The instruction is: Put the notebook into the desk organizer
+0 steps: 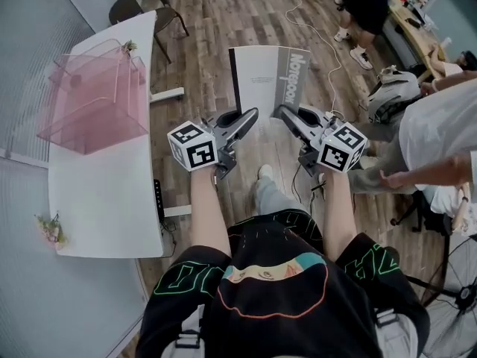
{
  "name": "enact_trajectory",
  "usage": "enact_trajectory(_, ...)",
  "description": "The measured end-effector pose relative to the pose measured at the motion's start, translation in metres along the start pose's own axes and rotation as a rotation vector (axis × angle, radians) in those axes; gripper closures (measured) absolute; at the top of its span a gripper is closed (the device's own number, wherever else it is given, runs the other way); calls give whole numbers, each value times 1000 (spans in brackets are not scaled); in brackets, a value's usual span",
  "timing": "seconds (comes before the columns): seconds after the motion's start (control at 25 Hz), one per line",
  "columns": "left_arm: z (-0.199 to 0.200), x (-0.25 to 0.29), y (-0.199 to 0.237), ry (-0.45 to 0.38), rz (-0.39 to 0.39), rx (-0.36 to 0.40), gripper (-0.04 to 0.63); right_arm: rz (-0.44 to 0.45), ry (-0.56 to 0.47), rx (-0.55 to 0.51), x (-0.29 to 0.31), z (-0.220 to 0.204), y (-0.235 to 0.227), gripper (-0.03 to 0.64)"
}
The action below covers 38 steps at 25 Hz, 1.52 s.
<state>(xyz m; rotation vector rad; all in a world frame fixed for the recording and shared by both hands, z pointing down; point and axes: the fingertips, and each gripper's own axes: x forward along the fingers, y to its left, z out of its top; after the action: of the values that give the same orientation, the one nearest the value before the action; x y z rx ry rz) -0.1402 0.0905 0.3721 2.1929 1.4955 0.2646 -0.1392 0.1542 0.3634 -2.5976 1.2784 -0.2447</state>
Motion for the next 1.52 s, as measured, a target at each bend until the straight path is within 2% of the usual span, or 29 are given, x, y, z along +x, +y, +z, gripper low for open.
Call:
enact_trajectory(0.2,-7,50,54,20,-1,-94,592,-39,24,58,12,-6,-74,601)
enact_trajectory(0.32,-9,76,77,44,-1,-99,592,-43,1,92,16,-8,-110,600)
enact_trajectory(0.52,31,148,124,79,25,-112,592,-37,-21,140,32,36,-192,600)
enact_trajectory(0.68,40,188,146,94,30,-115,592,-33,-35,157,33,49,-237,600)
enact_trajectory(1.12,44,235,182,131,9,-119,592,-49,-54,175,37,54,-294,600)
enact_trajectory(1.52,64,239,225,91,-60,-123,592,-97,-47,139,74,64,-318,600)
